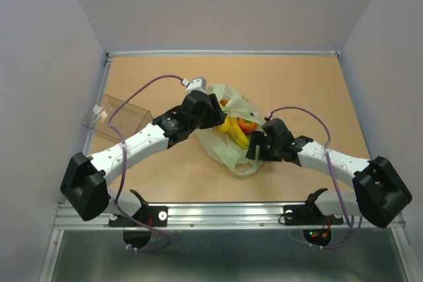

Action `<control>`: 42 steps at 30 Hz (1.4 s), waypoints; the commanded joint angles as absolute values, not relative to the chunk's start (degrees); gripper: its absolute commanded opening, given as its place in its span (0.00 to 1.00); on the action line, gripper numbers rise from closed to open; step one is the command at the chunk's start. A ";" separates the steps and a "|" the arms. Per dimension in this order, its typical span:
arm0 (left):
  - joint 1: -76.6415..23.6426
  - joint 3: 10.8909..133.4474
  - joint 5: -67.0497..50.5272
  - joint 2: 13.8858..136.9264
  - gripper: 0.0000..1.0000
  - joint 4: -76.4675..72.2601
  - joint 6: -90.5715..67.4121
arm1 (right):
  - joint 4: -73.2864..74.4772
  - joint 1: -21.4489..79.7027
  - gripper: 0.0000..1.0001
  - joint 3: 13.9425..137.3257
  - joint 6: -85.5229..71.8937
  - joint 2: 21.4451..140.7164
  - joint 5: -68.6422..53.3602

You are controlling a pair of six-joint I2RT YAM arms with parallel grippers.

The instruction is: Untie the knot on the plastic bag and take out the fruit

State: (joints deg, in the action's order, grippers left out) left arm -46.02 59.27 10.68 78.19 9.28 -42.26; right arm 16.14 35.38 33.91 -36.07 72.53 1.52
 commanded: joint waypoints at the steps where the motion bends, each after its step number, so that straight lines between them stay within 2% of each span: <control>1: -44.39 61.43 1.00 76.46 0.01 10.71 -39.03 | 14.94 36.04 0.83 34.28 -36.04 72.07 3.96; 10: -44.38 61.17 -18.26 72.60 0.00 21.78 -27.18 | 15.73 36.04 0.84 39.63 -35.33 70.14 5.01; 17: -44.38 63.01 -24.43 68.12 0.00 27.16 -20.92 | 16.44 36.04 0.84 42.71 -34.19 70.49 6.06; 23: -42.81 65.91 -16.80 62.05 0.00 21.18 -24.16 | 16.79 36.04 0.84 43.86 -33.49 70.93 5.80; 31: -31.66 76.72 1.20 65.21 0.00 20.57 -26.01 | 17.49 36.12 0.84 43.42 -33.57 68.91 4.75; 34: -23.05 76.12 5.52 66.62 0.00 19.86 -27.42 | 17.93 36.04 0.84 43.24 -33.75 67.68 4.13; 35: -17.20 74.46 6.06 67.49 0.00 19.78 -28.29 | 18.02 36.04 0.84 43.24 -33.84 67.24 3.96; 39: -5.14 66.90 8.96 67.94 0.00 16.18 -29.88 | 18.54 36.04 0.84 42.89 -33.84 65.75 3.08; 42: -0.45 61.81 11.60 69.07 0.03 13.10 -29.97 | 18.63 36.03 0.84 42.54 -33.84 64.87 2.64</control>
